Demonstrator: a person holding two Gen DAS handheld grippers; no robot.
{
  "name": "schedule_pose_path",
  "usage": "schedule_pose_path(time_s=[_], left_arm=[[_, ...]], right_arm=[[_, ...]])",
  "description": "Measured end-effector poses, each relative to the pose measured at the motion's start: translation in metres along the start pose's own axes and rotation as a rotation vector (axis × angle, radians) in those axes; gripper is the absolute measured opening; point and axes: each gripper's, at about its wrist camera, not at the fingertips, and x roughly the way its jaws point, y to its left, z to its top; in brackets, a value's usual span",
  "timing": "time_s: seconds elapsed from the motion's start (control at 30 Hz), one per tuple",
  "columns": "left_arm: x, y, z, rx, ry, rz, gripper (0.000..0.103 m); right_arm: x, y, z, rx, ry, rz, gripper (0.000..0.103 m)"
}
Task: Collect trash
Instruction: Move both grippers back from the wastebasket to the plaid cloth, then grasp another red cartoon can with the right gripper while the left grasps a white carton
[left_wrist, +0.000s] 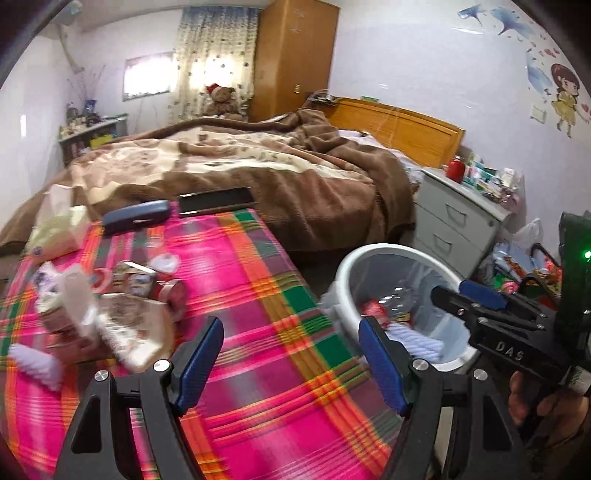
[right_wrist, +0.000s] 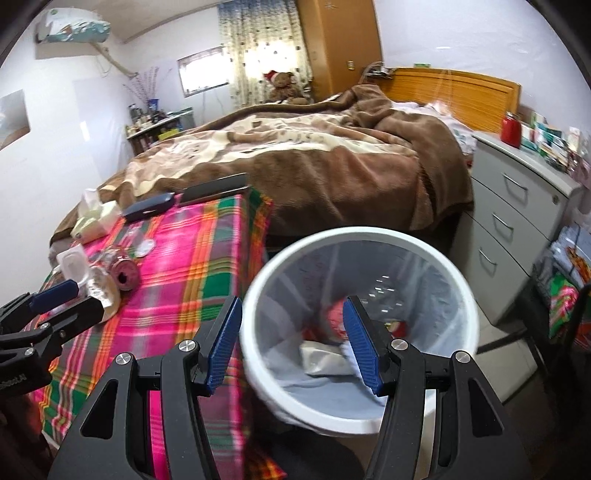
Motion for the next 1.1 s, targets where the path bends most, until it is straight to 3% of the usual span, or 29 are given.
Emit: schedule_pose_path(time_s=[0.7,0.97,1.1], left_arm=[[-0.052,0.165,-0.035,-0.259,-0.032,0.246,0.075],[-0.048,0.206,-0.035,-0.295,-0.014,0.263,0.075],[-0.040,0.220,-0.030,-0.319,-0.002,0.218,0.075]], right_arm=[[0.032,0.106,0.013,-0.173,0.032,0.195,0.058],[0.063,0.139,0.027,-0.234,0.071,0.242,0.058],[0.078,0.147,0.035,-0.241,0.097,0.281,0.058]])
